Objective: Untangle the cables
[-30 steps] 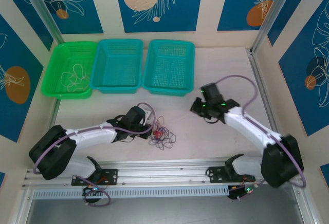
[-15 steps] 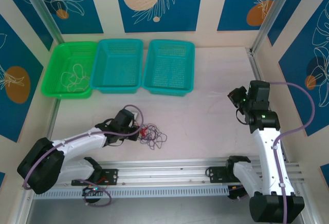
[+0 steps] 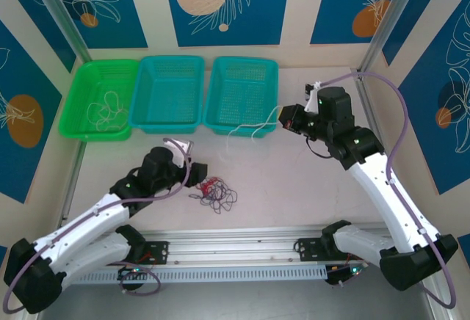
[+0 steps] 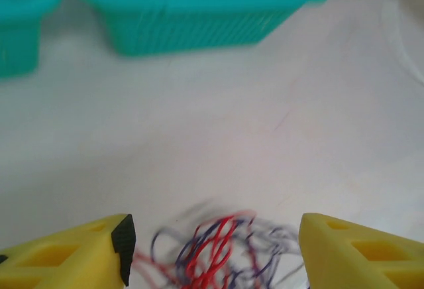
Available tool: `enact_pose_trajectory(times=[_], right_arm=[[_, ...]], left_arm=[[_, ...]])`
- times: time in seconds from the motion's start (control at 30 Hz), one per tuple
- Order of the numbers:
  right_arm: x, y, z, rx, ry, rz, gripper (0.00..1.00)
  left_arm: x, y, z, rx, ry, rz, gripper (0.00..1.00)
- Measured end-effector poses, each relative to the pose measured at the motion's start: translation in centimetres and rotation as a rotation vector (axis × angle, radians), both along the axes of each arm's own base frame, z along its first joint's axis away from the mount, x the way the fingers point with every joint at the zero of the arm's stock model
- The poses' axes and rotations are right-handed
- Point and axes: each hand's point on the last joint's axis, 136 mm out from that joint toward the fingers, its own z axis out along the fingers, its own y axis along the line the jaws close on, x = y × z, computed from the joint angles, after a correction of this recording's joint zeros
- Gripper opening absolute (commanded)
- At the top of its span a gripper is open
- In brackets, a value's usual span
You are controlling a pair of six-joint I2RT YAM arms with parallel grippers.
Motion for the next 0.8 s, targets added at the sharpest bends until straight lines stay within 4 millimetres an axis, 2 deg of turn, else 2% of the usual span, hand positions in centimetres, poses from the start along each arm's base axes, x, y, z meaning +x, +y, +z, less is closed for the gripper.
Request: enact_pose_trajectory(times=[0.13, 0.23, 0.33, 0.43, 0.63, 0.67, 0.7, 0.77, 0.8], right_arm=[[-0.8, 3.4, 2.9, 0.011, -0.067, 0.140, 0.00], [-1.9, 6.0, 4.3, 0.011, -0.109, 0.249, 0.00], [-3.0, 7.8, 5.1, 0.010, -0.138, 0.332, 0.00], [-3.8, 8.8, 5.2, 0.002, -0.152, 0.389, 0.00], [-4.4, 9.8, 4.8, -0.002, -0.151, 0.441, 0.00], [-4.3, 9.9, 4.7, -0.005, -0.150, 0.443, 0.00], [-4.3, 10.0, 4.6, -0.006, -0.148, 0.446, 0.00], [-4.3, 10.2, 4.4, -0.007, -0.143, 0.452, 0.00], [-4.3, 10.3, 4.3, -0.008, -0.139, 0.455, 0.00]], left_arm=[[-0.4, -2.5, 5.8, -0.090, -0.192, -0.164, 0.77], [-1.0, -4.2, 8.1, -0.119, -0.294, -0.282, 0.84], [-1.0, -5.4, 9.8, -0.128, -0.369, -0.353, 0.93], [-0.5, -6.1, 10.7, -0.112, -0.423, -0.379, 1.00], [0.1, -7.7, 11.7, -0.115, -0.467, -0.441, 1.00], [0.0, -8.0, 11.6, -0.122, -0.465, -0.463, 0.98], [-0.1, -8.4, 11.6, -0.130, -0.461, -0.486, 0.89], [-0.1, -8.9, 11.2, -0.139, -0.448, -0.512, 0.61], [-0.1, -9.1, 11.0, -0.141, -0.435, -0.515, 0.37]])
